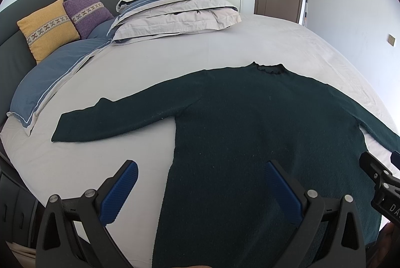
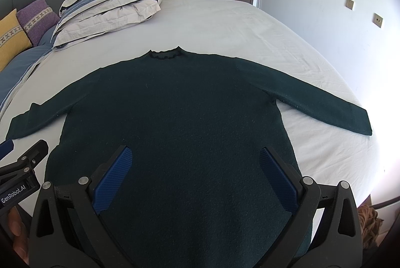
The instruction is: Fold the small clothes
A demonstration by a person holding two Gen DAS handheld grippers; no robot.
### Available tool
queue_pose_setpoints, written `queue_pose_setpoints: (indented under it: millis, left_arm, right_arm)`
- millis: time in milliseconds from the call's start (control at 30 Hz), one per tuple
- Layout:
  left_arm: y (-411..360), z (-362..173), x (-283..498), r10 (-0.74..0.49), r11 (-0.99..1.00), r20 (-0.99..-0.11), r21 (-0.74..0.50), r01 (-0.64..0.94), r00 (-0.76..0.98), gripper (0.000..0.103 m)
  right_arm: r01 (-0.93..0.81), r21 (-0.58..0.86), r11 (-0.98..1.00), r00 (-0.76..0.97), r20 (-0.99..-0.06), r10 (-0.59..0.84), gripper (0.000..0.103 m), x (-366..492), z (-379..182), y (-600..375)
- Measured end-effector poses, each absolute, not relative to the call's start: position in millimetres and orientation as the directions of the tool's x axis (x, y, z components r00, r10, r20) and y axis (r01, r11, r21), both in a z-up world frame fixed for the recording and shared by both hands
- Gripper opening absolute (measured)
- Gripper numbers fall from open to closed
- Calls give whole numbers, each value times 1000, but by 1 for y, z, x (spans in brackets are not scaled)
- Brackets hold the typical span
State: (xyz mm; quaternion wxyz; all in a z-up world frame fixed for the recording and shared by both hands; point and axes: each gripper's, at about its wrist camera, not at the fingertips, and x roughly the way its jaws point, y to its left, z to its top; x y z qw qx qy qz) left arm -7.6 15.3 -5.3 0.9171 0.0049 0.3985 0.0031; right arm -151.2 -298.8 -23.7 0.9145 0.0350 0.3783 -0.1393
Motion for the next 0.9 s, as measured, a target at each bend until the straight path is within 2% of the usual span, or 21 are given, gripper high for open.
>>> queue_pose_setpoints:
  millis: [900]
  left_arm:
    - [16,-12,-9,23,1000,-732,19,-14,681,103]
  right_arm:
    - [280,-37,959,671,-707,-223,103,-152,-27,-298]
